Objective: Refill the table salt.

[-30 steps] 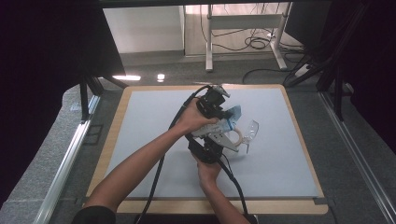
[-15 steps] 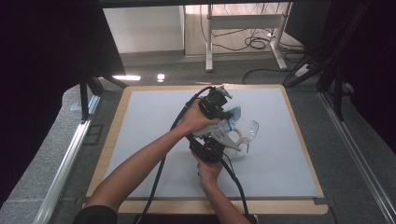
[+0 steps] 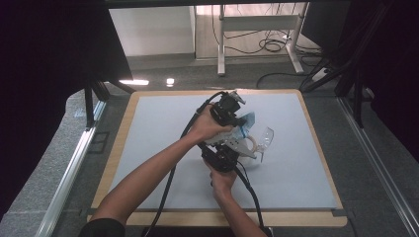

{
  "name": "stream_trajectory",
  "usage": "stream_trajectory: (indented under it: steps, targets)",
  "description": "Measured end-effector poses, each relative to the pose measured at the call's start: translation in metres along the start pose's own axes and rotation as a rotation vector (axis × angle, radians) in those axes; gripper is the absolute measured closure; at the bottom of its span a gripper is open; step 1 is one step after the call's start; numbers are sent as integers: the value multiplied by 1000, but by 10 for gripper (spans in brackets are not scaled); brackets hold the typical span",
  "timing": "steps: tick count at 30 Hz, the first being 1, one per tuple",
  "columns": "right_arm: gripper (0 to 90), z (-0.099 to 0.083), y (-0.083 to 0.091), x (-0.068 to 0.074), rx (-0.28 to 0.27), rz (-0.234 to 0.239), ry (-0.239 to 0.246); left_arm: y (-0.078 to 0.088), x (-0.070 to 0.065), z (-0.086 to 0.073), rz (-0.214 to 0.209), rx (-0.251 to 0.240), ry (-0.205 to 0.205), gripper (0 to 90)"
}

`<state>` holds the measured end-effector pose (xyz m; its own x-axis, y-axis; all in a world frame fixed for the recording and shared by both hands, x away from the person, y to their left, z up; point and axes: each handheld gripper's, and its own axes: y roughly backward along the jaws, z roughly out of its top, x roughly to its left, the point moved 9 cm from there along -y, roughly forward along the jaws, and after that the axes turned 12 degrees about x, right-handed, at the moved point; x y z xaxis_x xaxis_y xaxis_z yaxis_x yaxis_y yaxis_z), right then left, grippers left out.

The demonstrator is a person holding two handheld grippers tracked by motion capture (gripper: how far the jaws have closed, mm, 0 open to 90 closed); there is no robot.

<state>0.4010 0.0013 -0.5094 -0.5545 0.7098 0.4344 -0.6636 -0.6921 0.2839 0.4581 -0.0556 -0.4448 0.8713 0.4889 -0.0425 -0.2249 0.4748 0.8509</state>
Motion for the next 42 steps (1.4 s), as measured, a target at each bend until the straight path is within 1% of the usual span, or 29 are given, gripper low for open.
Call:
stream_trajectory:
  steps: [8, 22, 27, 32, 40, 42]
  targets:
    - [552, -1, 0, -1, 5, 6, -3, -2, 0, 0, -2, 6, -3, 893]
    - [552, -3, -1, -2, 10, -1, -1, -3, 1, -2, -12, 3, 2, 894]
    - [554, -3, -1, -1, 7, -7, 1, -3, -1, -2, -24, 9, 1, 893]
    - [555, 0, -1, 0, -6, -9, -2, -3, -2, -1, -25, 14, -3, 893]
    - [558, 1, -1, 0, -10, -8, -11, -5, -3, 0, -25, 16, -2, 891]
    - [558, 1, -1, -1, -11, -8, -4, -6, -3, 0, -24, 15, -2, 891]
